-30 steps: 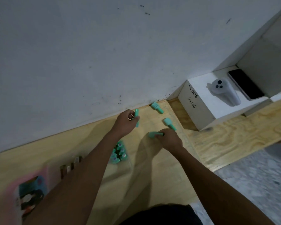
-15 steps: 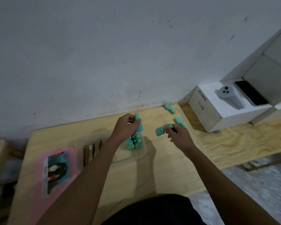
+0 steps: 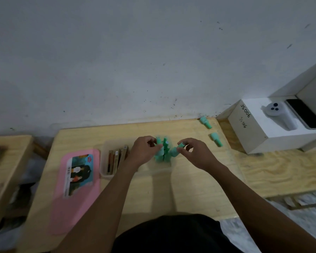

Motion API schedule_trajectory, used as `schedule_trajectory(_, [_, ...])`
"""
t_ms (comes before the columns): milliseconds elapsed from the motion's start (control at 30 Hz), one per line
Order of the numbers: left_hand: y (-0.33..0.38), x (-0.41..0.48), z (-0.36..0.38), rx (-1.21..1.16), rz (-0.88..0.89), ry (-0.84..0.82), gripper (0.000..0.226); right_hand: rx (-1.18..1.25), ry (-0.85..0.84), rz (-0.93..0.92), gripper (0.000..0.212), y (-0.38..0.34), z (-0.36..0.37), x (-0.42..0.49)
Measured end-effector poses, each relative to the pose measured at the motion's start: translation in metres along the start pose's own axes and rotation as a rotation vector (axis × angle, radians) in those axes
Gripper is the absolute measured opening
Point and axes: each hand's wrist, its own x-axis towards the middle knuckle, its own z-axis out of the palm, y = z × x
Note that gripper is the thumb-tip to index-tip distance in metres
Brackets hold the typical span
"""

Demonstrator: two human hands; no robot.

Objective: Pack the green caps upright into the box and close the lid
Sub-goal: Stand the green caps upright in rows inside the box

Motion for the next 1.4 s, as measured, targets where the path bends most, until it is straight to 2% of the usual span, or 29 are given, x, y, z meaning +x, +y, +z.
schedule_trajectory(200, [-0.013,-0.005,0.011,0.087,-0.037,0.001,0.018,-0.287,-0.119,-0.033,0.021,-0.006,0.011,0.002])
schedule_trajectory(433, [-0.02,-0.01,0.023,0.118,-0.093,-0.023,0.012,-0.527,-0.171,-0.099,0.028,-0.006,0.028,0.007])
schedule_trajectory(767, [-0.03,-0.011,0.04,0.185,-0.102,0.0,0.009,-0.668,-0.103,-0.061,0.024,-0.009,0.047,0.006])
schedule_trajectory(967, [-0.033,-0.011,0.043,0.189,-0.092,0.017,0.007,-0.616,-0.094,0.029,0.024,-0.008,0.053,0.006])
schedule_trajectory(1400, [-0.037,-0.014,0.05,0.154,-0.078,0.017,0.019,-0.442,-0.081,0.073,0.029,0.001,0.053,-0.001])
